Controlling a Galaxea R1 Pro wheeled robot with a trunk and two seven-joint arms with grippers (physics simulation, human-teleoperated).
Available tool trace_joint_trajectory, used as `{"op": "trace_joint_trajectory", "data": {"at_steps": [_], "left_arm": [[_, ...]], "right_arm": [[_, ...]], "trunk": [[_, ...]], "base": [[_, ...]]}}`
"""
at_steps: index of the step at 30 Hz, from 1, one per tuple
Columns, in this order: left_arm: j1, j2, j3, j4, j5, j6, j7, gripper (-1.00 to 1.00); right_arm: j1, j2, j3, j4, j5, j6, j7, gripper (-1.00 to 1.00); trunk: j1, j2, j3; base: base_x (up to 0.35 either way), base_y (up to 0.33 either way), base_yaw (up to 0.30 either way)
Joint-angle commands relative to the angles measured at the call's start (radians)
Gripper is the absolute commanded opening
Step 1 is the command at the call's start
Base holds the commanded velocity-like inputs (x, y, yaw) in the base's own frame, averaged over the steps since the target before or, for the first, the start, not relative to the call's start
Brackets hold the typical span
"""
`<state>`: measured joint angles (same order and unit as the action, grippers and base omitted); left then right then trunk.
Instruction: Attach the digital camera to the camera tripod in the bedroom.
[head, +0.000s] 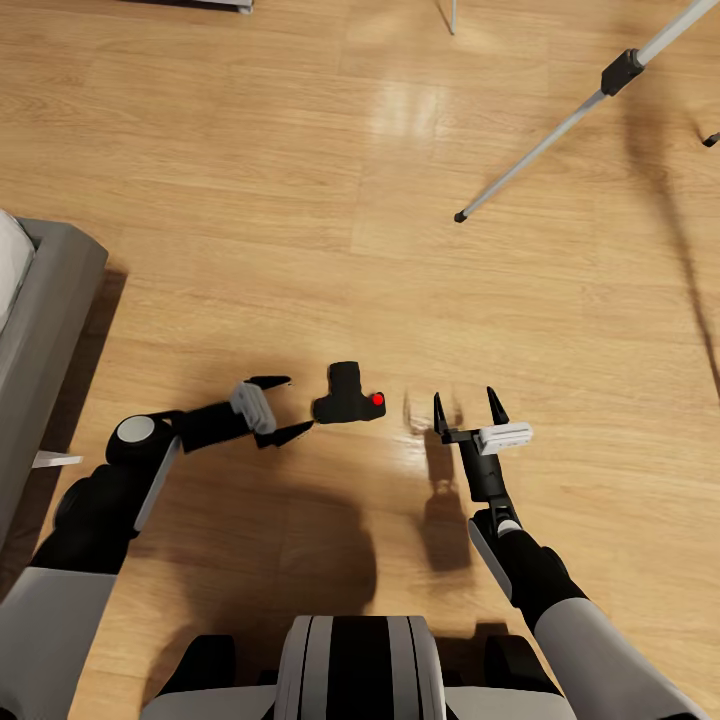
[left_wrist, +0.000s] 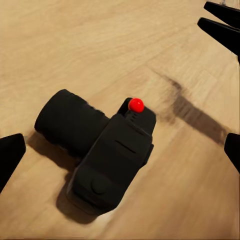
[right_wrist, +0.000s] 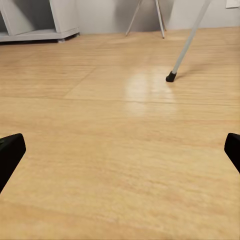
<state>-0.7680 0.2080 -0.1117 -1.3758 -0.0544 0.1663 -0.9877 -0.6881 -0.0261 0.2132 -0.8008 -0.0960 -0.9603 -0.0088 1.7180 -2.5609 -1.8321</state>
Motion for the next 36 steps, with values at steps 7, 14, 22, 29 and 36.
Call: {"op": "trace_joint_trajectory", "data": {"at_steps": [7, 14, 22, 29, 36], "left_arm": [[0.000, -0.004, 0.015, 0.002, -0.001, 0.011, 0.031, 1.00], [0.000, -0.025, 0.019, 0.007, -0.001, 0.013, 0.055, 1.00], [0.000, -0.029, 0.021, 0.013, -0.001, 0.014, 0.062, 1.00], [0.000, -0.030, 0.021, 0.019, -0.001, 0.014, 0.063, 1.00], [-0.001, -0.030, 0.021, 0.029, -0.001, 0.015, 0.062, 1.00]], "right_arm": [[-0.001, -0.001, 0.006, 0.001, -0.010, -0.003, -0.001, 1.00], [-0.001, -0.001, 0.005, 0.013, -0.010, -0.003, -0.001, 1.00], [-0.001, -0.001, 0.005, 0.019, -0.010, -0.003, -0.002, 1.00], [-0.001, -0.001, 0.005, 0.020, -0.010, -0.003, -0.002, 1.00], [-0.001, -0.001, 0.005, 0.020, -0.010, -0.003, -0.002, 1.00]], "trunk": [[0.000, 0.000, 0.000], [0.000, 0.000, 0.000], [0.000, 0.000, 0.000], [0.000, 0.000, 0.000], [0.000, 0.000, 0.000]], "base": [[0.000, 0.000, 0.000], [0.000, 0.000, 0.000], [0.000, 0.000, 0.000], [0.000, 0.000, 0.000], [0.000, 0.000, 0.000]]}}
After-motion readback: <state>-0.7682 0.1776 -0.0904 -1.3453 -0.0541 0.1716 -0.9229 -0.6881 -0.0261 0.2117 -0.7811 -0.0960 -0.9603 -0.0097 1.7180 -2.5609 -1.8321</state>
